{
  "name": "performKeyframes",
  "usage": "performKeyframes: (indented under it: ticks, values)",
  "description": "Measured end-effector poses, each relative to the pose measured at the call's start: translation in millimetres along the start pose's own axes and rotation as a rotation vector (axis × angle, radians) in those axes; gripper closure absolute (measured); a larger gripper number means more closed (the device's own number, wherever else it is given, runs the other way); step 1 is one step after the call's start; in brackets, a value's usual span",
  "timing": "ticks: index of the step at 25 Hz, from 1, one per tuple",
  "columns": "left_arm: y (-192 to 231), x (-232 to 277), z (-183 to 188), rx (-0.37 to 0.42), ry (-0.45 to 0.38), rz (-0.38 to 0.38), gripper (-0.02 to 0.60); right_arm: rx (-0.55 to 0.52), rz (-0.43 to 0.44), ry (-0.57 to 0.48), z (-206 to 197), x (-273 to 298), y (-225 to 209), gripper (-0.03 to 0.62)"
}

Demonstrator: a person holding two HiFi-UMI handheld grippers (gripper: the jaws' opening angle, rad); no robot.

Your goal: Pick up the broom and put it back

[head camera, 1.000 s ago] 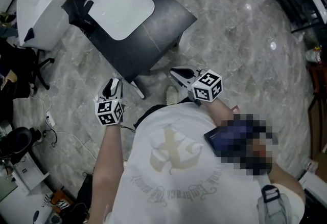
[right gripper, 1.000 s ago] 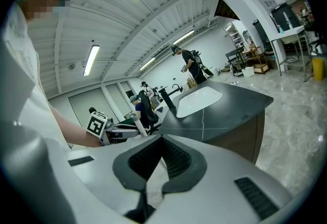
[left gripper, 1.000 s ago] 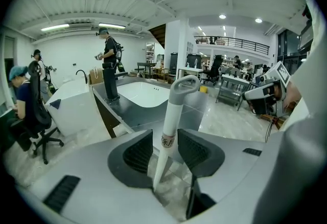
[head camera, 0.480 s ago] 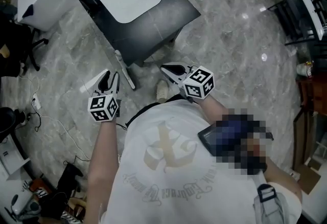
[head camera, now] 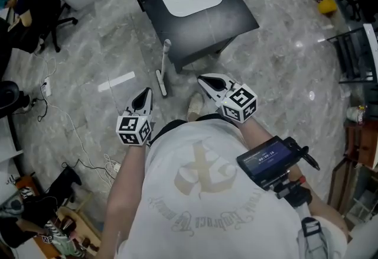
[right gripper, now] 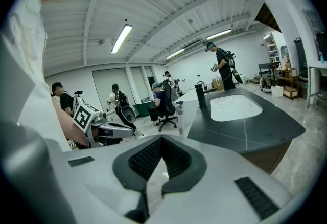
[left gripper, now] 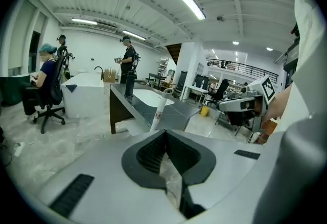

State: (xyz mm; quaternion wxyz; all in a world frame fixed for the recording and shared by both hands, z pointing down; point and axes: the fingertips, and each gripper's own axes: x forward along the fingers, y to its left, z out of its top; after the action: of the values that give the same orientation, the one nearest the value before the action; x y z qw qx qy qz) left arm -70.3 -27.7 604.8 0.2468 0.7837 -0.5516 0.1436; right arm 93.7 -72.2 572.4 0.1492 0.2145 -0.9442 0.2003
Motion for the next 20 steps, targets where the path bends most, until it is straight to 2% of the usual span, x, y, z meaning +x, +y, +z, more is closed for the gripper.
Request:
performKeyframes:
  ticks: [6, 20]
  values:
    - [0.7, -44.0, -35.6, -0.024, -0.007, -0.021, 0.569, -0.025, 0.03, 0.004, -17.0, 10.8, 48.2, 0.577]
    - [3.1, -94.9, -77.0, -0.063, -0.01, -0.046, 0.569, -0.032, 0.039, 0.024, -40.8, 11.7, 105.5, 0.577]
